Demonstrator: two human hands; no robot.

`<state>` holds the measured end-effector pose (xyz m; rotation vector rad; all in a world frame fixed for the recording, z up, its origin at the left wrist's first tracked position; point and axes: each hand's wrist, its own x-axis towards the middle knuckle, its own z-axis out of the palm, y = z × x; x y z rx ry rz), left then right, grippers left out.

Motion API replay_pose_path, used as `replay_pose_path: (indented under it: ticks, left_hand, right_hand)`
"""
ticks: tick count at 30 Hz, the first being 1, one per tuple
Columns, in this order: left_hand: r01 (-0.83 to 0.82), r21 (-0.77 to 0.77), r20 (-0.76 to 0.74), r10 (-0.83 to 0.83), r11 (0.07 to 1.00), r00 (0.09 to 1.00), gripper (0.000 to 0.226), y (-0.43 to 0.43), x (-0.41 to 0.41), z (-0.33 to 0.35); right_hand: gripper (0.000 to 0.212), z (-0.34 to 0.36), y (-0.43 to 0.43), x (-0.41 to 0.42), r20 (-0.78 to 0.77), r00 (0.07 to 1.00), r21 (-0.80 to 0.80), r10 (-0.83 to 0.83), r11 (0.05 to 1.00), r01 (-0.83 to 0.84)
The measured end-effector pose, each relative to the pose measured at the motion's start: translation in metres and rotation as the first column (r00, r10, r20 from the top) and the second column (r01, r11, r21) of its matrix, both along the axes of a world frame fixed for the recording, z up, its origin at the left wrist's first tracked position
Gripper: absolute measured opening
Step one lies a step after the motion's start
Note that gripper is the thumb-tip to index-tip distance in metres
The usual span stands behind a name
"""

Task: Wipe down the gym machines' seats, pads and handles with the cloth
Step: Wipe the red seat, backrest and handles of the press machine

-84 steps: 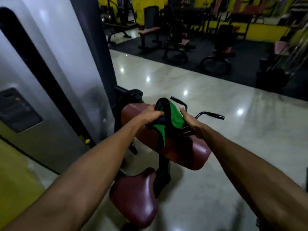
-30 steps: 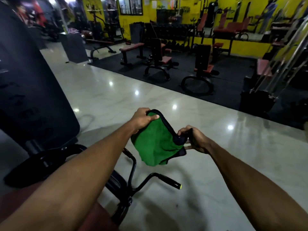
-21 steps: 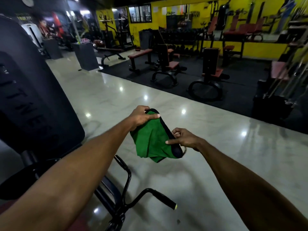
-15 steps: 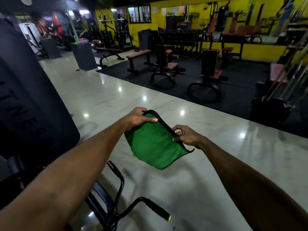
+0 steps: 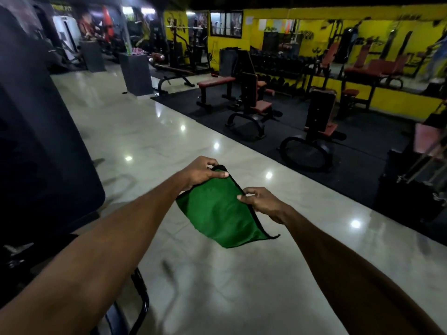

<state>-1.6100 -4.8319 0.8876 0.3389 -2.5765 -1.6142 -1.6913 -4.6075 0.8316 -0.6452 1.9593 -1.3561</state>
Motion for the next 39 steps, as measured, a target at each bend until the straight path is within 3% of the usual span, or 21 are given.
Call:
replay_pose_path:
  ticks: [2, 4, 6, 8, 10, 12, 13, 15, 16, 17, 22, 26, 28, 30, 31, 34, 39]
  left_hand:
    - [-0.084, 0.027, 0.031, 0.084, 0.996, 0.996, 0.043, -0.016, -0.007, 0.001]
    - [-0.121, 0.176, 0.119, 0.101, 0.977, 0.988, 0.05, -0.034, -0.011, 0.0]
    - [-0.117, 0.328, 0.24, 0.037, 0.937, 0.97, 0.056, -0.051, -0.012, -0.004]
    - [-0.095, 0.364, 0.34, -0.037, 0.926, 0.94, 0.058, -0.062, -0.014, -0.019]
    - [-0.155, 0.46, 0.363, -0.027, 0.874, 0.931, 0.051, -0.07, -0.025, -0.041]
    - [-0.283, 0.672, 0.286, 0.113, 0.684, 0.952, 0.042, -0.071, -0.039, -0.058]
    - [-0.303, 0.793, 0.224, 0.21, 0.528, 0.952, 0.038, -0.07, -0.053, -0.065]
    - [-0.247, 0.929, 0.121, 0.403, 0.275, 0.907, 0.047, -0.066, -0.079, -0.077]
    - [-0.233, 0.951, 0.119, 0.453, 0.204, 0.883, 0.057, -0.06, -0.088, -0.083]
    - [-0.245, 0.951, 0.128, 0.479, 0.19, 0.869, 0.063, -0.053, -0.098, -0.087]
    - [-0.421, 0.842, 0.19, 0.545, 0.337, 0.816, 0.057, -0.038, -0.149, -0.092]
    - [-0.492, 0.835, 0.185, 0.716, 0.247, 0.673, 0.08, -0.062, -0.179, -0.081]
    - [-0.56, 0.736, 0.16, 0.706, 0.38, 0.69, 0.093, -0.069, -0.191, -0.081]
    - [-0.616, 0.594, 0.123, 0.698, 0.518, 0.706, 0.088, -0.08, -0.205, -0.087]
    - [-0.646, 0.554, 0.109, 0.724, 0.524, 0.681, 0.079, -0.089, -0.21, -0.089]
    - [-0.656, 0.666, 0.097, 0.831, 0.355, 0.548, 0.063, -0.121, -0.226, -0.088]
    - [-0.635, 0.65, 0.113, 0.774, 0.417, 0.623, 0.092, -0.201, -0.261, -0.099]
  right_hand:
    - [0.023, -0.002, -0.013, -0.019, 0.03, 0.999, -0.02, -0.021, 1.0, 0.021]
    - [0.031, -0.002, -0.027, -0.04, 0.109, 0.994, -0.053, 0.015, 0.999, -0.01]
    - [0.035, -0.001, -0.04, -0.063, 0.257, 0.965, -0.143, 0.05, 0.99, -0.013]
    - [0.034, 0.0, -0.053, -0.086, 0.387, 0.916, -0.253, 0.103, 0.968, -0.002]
    - [0.034, 0.001, -0.066, -0.111, 0.465, 0.874, -0.316, 0.142, 0.949, 0.014]
    - [0.033, -0.001, -0.08, -0.133, 0.517, 0.841, -0.357, 0.16, 0.933, 0.042]
    - [0.031, -0.002, -0.087, -0.15, 0.54, 0.827, -0.361, 0.155, 0.931, 0.061]
    - [0.027, -0.006, -0.102, -0.181, 0.584, 0.797, -0.37, 0.151, 0.924, 0.096]
    - [0.026, -0.009, -0.108, -0.192, 0.606, 0.783, -0.37, 0.139, 0.921, 0.123]
    - [0.026, -0.009, -0.115, -0.203, 0.617, 0.778, -0.361, 0.122, 0.922, 0.141]
    - [0.022, -0.022, -0.144, -0.264, 0.579, 0.815, -0.255, 0.008, 0.951, 0.172]
    - [0.022, -0.027, -0.163, -0.306, 0.533, 0.845, -0.261, 0.047, 0.959, 0.112]
    - [0.021, -0.026, -0.177, -0.319, 0.54, 0.839, -0.276, 0.067, 0.956, 0.102]
    - [0.021, -0.026, -0.195, -0.333, 0.544, 0.836, -0.273, 0.072, 0.957, 0.095]
    - [0.02, -0.026, -0.204, -0.338, 0.547, 0.834, -0.272, 0.076, 0.958, 0.091]
    - [0.018, -0.031, -0.239, -0.357, 0.515, 0.851, -0.267, 0.099, 0.962, 0.05]
    - [0.016, -0.039, -0.324, -0.394, 0.507, 0.842, -0.266, 0.184, 0.963, -0.05]
